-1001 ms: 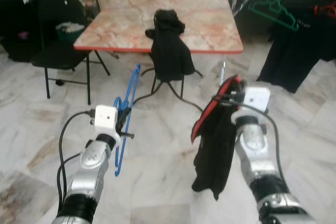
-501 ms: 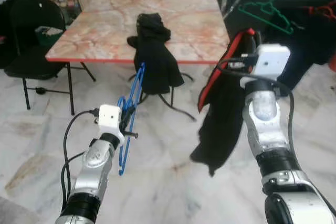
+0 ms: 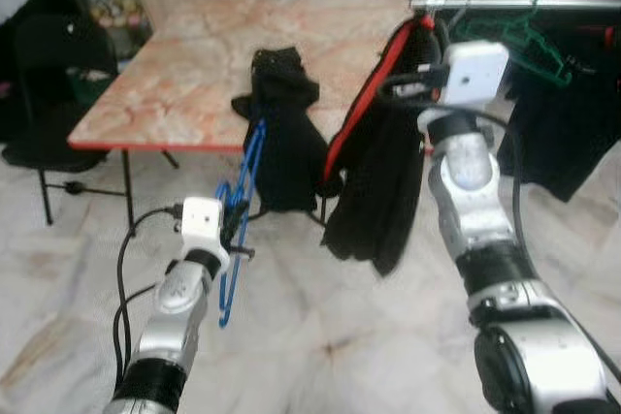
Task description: Hang hanger
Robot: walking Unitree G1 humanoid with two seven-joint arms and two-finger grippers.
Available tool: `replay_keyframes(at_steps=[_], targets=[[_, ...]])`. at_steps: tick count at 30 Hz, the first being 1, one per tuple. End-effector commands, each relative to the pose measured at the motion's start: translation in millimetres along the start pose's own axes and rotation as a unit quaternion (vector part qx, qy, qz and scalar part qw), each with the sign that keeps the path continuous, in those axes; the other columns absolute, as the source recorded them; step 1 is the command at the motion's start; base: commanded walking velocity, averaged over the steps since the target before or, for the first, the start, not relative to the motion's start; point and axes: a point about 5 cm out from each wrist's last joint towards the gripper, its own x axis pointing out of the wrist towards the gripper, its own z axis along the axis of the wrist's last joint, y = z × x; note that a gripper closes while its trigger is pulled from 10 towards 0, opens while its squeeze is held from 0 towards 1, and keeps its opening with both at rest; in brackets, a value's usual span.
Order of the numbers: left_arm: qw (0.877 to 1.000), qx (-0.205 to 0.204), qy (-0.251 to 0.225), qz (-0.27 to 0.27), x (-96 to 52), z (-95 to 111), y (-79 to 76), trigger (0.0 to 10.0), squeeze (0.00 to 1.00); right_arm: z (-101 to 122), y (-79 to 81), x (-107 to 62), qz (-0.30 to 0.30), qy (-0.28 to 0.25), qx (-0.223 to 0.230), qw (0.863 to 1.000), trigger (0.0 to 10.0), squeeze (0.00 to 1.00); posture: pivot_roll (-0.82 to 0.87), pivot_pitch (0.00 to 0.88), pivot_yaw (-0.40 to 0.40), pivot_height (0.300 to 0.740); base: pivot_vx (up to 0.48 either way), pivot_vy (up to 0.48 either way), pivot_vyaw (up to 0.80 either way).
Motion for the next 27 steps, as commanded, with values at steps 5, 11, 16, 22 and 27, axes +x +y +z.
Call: replay_keyframes(at_steps=[5, 11, 16, 22, 27], targets=[[1.000, 0.012, 0.003, 0.014, -3.2, -1, 10.2, 10.0, 0.00, 10, 11.1, 12.8, 0.020, -0.008, 0.001, 1.000, 10.0, 0.00, 0.04, 0.026, 0.044, 0.740, 0.448, 0.000, 0.00], [1.000, 0.012, 0.009, 0.012, -6.8, -5, 8.9, 10.0, 0.00, 12, 11.4, 17.0, 0.022, -0.008, 0.003, 1.000, 10.0, 0.00, 0.04, 0.025, 0.041, 0.740, 0.448, 0.000, 0.00], [1.000, 0.013, 0.010, 0.014, -6.4, -5, 9.8, 10.0, 0.00, 19, 10.2, 25.2, 0.021, -0.017, 0.002, 1.000, 10.0, 0.00, 0.04, 0.016, 0.036, 0.740, 0.448, 0.000, 0.00], [1.000, 0.013, 0.011, 0.013, -6.1, -6, 8.1, 10.0, 0.00, 28, 9.2, 34.7, 0.027, -0.022, -0.010, 0.999, 10.0, 0.00, 0.03, 0.010, 0.033, 0.740, 0.449, 0.000, 0.00], [1.000, 0.014, 0.012, 0.014, -7.2, -8, 7.7, 10.0, 0.00, 41, 4.7, 45.4, 0.028, -0.039, -0.019, 0.999, 10.0, 0.00, 0.03, 0.009, 0.032, 0.740, 0.449, 0.000, 0.00]])
